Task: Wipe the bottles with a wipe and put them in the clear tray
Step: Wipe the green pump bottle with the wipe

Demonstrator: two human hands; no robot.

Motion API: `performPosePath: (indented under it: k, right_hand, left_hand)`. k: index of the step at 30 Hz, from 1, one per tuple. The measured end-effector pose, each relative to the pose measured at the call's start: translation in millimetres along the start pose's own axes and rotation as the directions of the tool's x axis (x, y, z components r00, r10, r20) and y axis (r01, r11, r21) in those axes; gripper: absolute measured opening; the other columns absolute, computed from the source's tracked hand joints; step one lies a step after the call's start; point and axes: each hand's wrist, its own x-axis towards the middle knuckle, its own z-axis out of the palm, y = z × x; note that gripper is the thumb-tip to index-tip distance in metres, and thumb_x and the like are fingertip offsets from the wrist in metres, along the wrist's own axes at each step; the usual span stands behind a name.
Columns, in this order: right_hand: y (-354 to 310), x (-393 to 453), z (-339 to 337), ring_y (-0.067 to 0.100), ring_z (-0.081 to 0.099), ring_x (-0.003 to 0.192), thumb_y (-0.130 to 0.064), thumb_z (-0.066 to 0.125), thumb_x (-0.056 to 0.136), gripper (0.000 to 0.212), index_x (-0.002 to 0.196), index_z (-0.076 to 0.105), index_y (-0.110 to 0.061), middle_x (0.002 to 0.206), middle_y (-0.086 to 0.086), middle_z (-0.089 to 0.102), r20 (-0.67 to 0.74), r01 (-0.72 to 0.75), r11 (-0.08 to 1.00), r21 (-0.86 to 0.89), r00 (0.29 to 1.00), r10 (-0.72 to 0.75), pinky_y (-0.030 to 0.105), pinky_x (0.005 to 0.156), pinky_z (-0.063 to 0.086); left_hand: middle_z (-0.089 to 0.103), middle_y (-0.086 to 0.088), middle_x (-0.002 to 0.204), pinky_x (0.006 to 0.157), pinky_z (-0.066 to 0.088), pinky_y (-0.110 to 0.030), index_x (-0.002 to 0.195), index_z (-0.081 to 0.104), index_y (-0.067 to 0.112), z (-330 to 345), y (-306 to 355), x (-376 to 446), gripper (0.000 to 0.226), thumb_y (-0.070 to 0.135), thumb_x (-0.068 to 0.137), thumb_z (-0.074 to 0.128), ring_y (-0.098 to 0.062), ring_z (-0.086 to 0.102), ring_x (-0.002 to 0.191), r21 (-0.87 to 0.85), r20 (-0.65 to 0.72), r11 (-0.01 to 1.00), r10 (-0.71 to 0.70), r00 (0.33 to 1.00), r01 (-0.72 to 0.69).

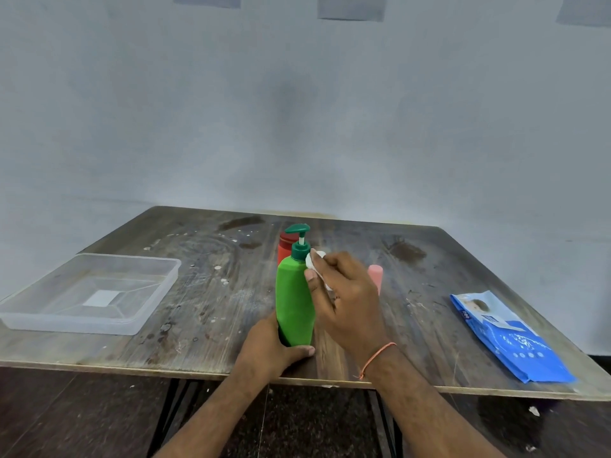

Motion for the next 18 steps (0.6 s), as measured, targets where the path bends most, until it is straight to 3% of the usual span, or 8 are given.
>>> performPosePath:
  k: [3,8,13,18]
  right_hand:
    - [3,-3,-1,0.021,0.063,0.096,-0.019,0.067,0.107,0.031,0.137,0.072,-0.01,0.11,0.0,0.065,0.011,0.037,0.999,-0.003,0.999,-0.037,0.043,0.08,0.054]
    - [8,-4,2,0.024,0.066,0.093,-0.018,0.079,0.1,0.017,0.115,0.082,-0.011,0.106,0.002,0.073,-0.03,0.107,0.992,-0.071,0.994,-0.109,0.04,0.082,0.055]
    - [2,-2,11,0.026,0.066,0.098,-0.019,0.072,0.104,0.015,0.115,0.08,-0.012,0.106,0.002,0.07,0.113,0.209,0.96,-0.186,0.975,-0.19,0.037,0.092,0.053]
    - [2,-19,23,0.025,0.059,0.088,-0.02,0.065,0.106,0.013,0.107,0.077,-0.015,0.1,0.002,0.065,0.244,0.299,0.922,-0.246,0.94,-0.24,0.043,0.08,0.055]
  left_hand:
    - [0.074,0.018,0.096,0.081,0.057,-0.022,0.104,0.061,0.04,-8,-5,8,0.057,0.054,0.063,0.096,0.003,0.068,0.091,0.026,0.076,0.999,0.04,0.996,-0.042]
    - [0.075,0.016,0.096,0.081,0.06,-0.031,0.111,0.063,0.035,-14,-9,11,0.049,0.055,0.073,0.088,0.001,0.07,0.089,0.004,0.12,0.986,0.166,0.979,-0.167]
    - [0.072,0.018,0.096,0.077,0.058,-0.029,0.11,0.061,0.037,-17,-6,3,0.042,0.048,0.079,0.087,-0.004,0.07,0.088,-0.006,0.126,0.965,0.262,0.957,-0.264]
    - [0.075,0.017,0.091,0.071,0.058,-0.026,0.104,0.063,0.037,-17,-10,6,0.037,0.046,0.077,0.087,-0.003,0.071,0.083,-0.035,0.119,0.978,0.208,0.971,-0.205]
